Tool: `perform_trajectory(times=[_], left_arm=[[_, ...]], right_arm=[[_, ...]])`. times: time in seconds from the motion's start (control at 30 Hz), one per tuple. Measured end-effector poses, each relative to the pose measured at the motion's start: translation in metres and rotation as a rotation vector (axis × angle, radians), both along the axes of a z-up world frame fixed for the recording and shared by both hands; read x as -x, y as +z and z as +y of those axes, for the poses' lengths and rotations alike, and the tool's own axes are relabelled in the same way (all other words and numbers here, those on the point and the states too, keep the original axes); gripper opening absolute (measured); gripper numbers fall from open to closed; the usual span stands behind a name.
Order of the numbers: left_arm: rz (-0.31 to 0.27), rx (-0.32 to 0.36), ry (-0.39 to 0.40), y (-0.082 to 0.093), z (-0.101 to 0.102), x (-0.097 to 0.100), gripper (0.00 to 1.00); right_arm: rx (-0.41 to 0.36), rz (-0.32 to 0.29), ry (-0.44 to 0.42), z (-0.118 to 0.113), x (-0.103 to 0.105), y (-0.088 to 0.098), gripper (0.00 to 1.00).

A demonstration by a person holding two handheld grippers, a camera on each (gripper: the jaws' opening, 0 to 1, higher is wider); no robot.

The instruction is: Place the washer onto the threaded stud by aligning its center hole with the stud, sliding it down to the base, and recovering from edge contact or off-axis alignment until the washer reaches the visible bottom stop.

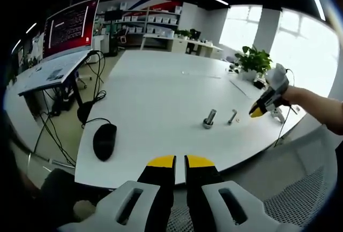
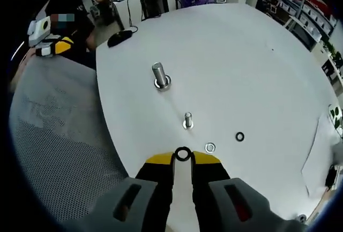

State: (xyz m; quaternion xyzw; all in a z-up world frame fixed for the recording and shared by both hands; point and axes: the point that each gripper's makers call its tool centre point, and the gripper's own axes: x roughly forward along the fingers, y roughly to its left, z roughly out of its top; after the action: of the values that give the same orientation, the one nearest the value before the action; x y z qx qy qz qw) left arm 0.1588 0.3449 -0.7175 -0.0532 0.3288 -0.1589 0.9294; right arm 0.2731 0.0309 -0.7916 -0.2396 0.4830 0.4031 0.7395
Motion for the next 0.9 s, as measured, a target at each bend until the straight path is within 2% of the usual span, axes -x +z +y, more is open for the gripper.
perform_trajectory(times=[0.57, 0.9], left_arm=[[0.005, -0.002, -0.002, 0.0, 0.0, 0.0, 0.04], [0.006, 0.0, 0.003, 0.0, 0.001, 0.0, 0.04]], right_arm=[[0.022, -0.032, 0.074, 0.026, -0.021, 0.003, 0.13], [0.057, -0.025, 0.113, 0.035, -0.028, -0.008, 0.13]])
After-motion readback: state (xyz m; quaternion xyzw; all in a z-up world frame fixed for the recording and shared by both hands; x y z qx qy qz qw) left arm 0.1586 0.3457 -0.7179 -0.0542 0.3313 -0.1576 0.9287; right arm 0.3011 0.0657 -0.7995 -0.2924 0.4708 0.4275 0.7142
